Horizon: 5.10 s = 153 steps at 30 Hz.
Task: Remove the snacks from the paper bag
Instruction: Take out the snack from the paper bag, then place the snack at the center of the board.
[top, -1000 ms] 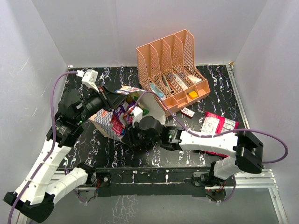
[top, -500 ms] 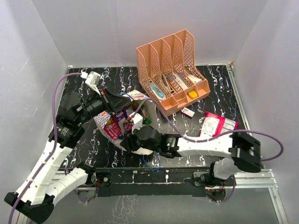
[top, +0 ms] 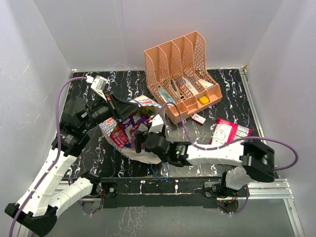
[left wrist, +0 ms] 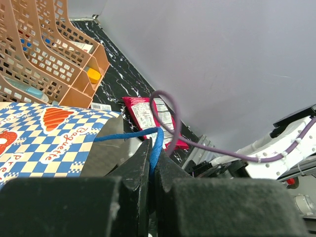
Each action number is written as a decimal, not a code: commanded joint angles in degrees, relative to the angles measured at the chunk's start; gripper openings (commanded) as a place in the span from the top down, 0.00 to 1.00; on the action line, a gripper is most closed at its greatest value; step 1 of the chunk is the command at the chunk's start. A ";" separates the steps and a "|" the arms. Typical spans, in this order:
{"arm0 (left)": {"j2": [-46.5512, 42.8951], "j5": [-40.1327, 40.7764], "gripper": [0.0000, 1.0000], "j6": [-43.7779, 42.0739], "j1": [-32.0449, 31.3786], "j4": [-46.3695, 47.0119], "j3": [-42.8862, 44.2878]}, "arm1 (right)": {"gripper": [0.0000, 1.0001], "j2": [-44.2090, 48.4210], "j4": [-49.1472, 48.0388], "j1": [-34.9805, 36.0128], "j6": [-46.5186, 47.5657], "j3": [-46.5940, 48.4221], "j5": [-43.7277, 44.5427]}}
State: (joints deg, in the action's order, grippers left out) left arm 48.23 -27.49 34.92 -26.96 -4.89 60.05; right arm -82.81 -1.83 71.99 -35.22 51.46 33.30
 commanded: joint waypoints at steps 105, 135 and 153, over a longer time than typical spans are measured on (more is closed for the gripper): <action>-1.61 11.24 1.00 -5.61 -2.80 -4.22 1.03 | 0.61 14.25 54.88 -58.54 5.85 8.49 16.79; -3.65 15.84 1.00 -9.98 -5.76 -7.42 2.35 | 0.21 3.97 56.27 -61.43 7.29 10.03 3.40; -5.30 8.52 1.00 -5.84 -5.73 -3.04 -1.30 | 0.12 34.52 24.48 -60.76 15.59 -4.93 -62.53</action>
State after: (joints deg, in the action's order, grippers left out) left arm 44.73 -12.51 27.35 -32.38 -12.19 59.48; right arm -43.62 33.08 10.76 -19.68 47.22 -11.25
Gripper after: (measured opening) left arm 0.008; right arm 0.939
